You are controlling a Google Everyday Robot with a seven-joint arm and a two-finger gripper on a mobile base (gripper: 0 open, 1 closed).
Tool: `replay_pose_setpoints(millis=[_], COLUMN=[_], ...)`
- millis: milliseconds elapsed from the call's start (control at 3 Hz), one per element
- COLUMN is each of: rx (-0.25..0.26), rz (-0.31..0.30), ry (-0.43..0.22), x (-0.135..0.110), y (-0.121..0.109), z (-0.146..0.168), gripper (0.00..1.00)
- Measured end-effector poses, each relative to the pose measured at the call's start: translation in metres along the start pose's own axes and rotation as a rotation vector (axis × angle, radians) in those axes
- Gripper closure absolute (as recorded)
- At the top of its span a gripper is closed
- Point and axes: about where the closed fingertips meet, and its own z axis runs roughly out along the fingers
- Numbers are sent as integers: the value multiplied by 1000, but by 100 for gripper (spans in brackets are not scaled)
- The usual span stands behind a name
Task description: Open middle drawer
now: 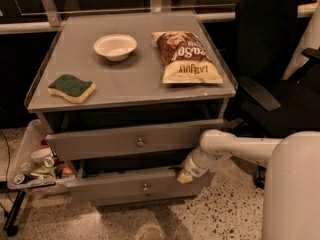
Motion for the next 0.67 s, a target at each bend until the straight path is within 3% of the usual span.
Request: replay_pose_setpoints(millis=[667], rx=[-2], rz=[17], ry=[11], x=[9], y=[9], z=[-4], gripper=[100])
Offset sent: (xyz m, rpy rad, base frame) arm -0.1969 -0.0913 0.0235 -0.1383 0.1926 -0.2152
